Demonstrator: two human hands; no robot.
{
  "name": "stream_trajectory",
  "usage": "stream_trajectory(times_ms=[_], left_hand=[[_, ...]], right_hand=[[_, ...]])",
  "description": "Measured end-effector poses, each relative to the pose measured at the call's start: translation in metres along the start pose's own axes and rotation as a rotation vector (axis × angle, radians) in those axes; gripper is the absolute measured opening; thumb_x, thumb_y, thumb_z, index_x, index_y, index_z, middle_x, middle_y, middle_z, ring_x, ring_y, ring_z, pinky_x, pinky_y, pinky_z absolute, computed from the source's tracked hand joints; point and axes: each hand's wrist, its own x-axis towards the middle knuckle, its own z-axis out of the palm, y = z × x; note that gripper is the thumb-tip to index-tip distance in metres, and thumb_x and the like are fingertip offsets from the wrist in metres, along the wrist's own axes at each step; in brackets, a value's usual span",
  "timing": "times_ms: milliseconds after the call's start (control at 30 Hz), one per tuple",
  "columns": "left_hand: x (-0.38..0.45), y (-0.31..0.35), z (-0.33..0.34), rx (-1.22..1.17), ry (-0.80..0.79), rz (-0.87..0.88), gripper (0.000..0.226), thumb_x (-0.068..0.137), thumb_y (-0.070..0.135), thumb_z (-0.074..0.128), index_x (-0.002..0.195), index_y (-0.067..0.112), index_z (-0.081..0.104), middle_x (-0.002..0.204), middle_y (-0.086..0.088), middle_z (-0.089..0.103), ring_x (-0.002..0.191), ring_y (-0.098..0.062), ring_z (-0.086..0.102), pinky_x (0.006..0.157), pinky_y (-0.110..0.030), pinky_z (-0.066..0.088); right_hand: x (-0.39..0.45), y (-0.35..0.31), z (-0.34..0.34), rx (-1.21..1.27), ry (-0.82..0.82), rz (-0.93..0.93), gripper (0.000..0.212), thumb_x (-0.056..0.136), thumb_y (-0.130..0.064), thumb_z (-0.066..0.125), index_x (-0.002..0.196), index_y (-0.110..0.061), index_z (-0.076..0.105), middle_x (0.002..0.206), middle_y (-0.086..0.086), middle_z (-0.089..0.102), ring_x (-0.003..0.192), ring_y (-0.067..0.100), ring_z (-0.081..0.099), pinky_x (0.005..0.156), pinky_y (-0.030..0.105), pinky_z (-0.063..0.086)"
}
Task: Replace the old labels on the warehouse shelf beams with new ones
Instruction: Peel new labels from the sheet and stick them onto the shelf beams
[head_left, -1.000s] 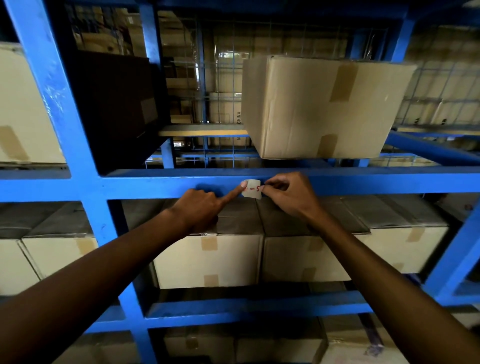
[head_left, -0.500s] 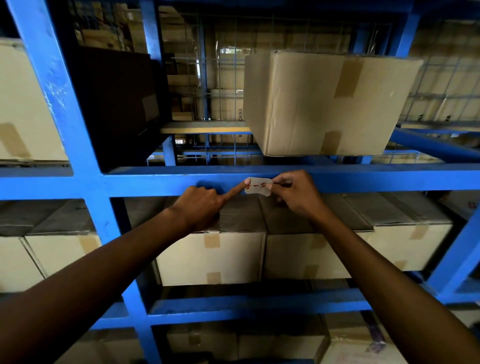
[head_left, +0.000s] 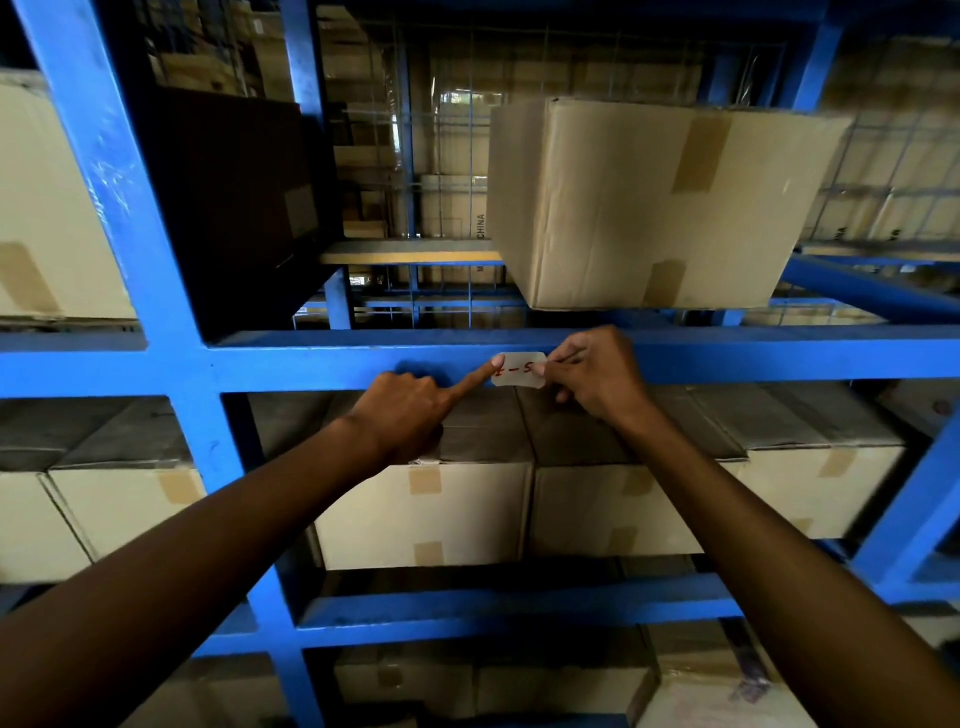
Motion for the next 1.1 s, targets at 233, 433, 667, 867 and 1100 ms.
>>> stream_trajectory(times_ms=[233, 433, 667, 867, 1100], left_hand=[[-0.001, 0.001, -0.001, -0.004, -0.006, -0.003, 0.105, 0.089, 0.021, 0.050, 0.122, 0.040, -0.048, 0.052, 0.003, 0.025, 0.043, -0.012, 0.024, 0.052, -0.031, 0.032], [0.000, 0.000, -0.003, -0.023, -0.010, 0.008, 0.105, 0.091, 0.023, 0.049, 0.116, 0.043, -0.051, 0.052, 0.004, 0.026, 0.043, -0.011, 0.028, 0.051, -0.029, 0.031], [0.001, -0.001, -0.004, 0.004, -0.025, 0.010, 0.101, 0.092, 0.025, 0.046, 0.117, 0.042, -0.050, 0.057, 0.002, 0.031, 0.043, -0.011, 0.026, 0.052, -0.028, 0.033], [0.000, -0.003, -0.005, 0.001, -0.019, -0.009, 0.093, 0.091, 0.023, 0.046, 0.127, 0.042, -0.037, 0.055, 0.002, 0.029, 0.044, -0.013, 0.027, 0.050, -0.029, 0.030], [0.001, 0.006, 0.003, -0.021, 0.007, 0.011, 0.091, 0.091, 0.026, 0.049, 0.133, 0.041, -0.030, 0.075, -0.004, 0.059, 0.049, -0.014, 0.034, 0.051, -0.029, 0.033]], right_hand=[[-0.002, 0.005, -0.010, -0.077, -0.051, 0.038, 0.013, 0.080, -0.023, 0.069, 0.071, -0.015, 0.065, 0.068, 0.002, 0.068, 0.052, 0.006, 0.059, 0.051, 0.017, 0.043], [0.003, 0.007, -0.020, -0.229, 0.014, -0.334, 0.025, 0.076, -0.029, 0.072, 0.095, -0.016, 0.063, 0.092, 0.002, 0.059, 0.077, 0.005, 0.050, 0.068, 0.022, 0.040], [0.043, -0.003, -0.021, -0.398, -0.168, -0.472, 0.047, 0.069, -0.042, 0.076, 0.105, -0.015, 0.064, 0.099, 0.004, 0.061, 0.093, 0.019, 0.057, 0.079, 0.035, 0.050], [0.056, 0.006, -0.029, -0.335, -0.272, -0.526, 0.041, 0.071, -0.032, 0.076, 0.103, -0.008, 0.070, 0.094, 0.007, 0.066, 0.088, 0.020, 0.059, 0.074, 0.034, 0.050], [0.047, 0.005, -0.025, -0.392, -0.197, -0.535, 0.047, 0.065, -0.048, 0.075, 0.094, -0.012, 0.067, 0.095, 0.005, 0.063, 0.086, 0.018, 0.056, 0.075, 0.036, 0.049]])
